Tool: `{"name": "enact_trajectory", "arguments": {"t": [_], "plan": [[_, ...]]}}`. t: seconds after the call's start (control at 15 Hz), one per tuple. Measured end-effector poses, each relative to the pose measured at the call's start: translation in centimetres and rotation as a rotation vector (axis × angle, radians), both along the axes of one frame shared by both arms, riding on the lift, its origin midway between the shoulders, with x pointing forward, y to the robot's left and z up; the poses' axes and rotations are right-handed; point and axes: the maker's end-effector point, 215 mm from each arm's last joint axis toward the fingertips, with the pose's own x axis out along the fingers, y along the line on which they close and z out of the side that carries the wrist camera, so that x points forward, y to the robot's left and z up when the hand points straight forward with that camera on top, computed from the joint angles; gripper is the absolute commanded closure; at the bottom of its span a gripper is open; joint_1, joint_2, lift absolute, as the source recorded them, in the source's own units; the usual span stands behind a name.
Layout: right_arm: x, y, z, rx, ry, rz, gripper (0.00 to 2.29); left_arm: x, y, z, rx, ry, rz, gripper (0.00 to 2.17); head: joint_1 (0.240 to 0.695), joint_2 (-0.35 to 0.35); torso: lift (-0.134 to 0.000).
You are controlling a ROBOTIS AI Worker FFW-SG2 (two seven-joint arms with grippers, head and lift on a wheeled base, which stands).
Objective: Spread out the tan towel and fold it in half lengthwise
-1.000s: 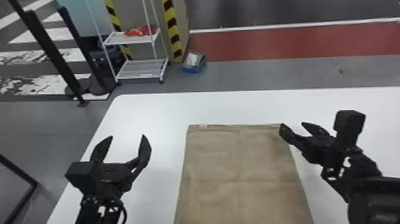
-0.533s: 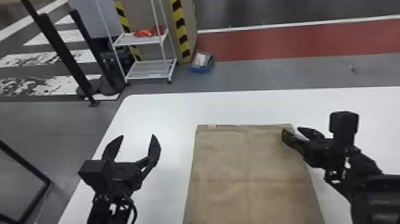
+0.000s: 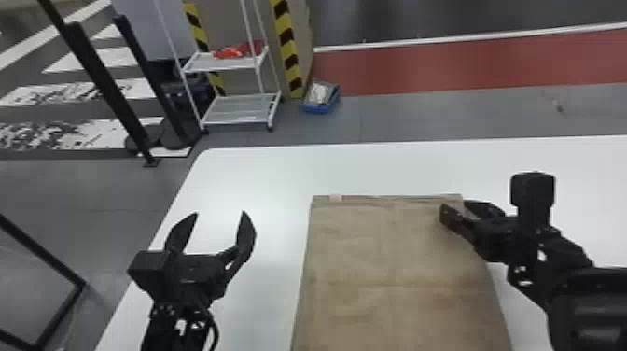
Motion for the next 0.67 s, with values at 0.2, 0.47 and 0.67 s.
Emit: {"name": "enact_trajectory", "arguments": {"t": [0.2, 0.47, 0.67], "plan": [[0.02, -0.01, 0.01, 0.0, 0.0, -0.001, 0.74, -0.04, -0.01, -0.09, 0.0, 0.002, -0.001, 0.08, 0.695, 0.229, -0.125], [0.04, 0.12, 0.24, 0.007, -0.008, 0.0, 0.74, -0.04, -0.01, -0.13, 0.0, 0.002, -0.001, 0.08, 0.695, 0.23, -0.125], [0.07, 0.08, 0.28, 0.004, -0.009, -0.001, 0.88, -0.06, 0.0, -0.25, 0.0, 0.005, -0.002, 0.08, 0.695, 0.23, -0.125]]}}
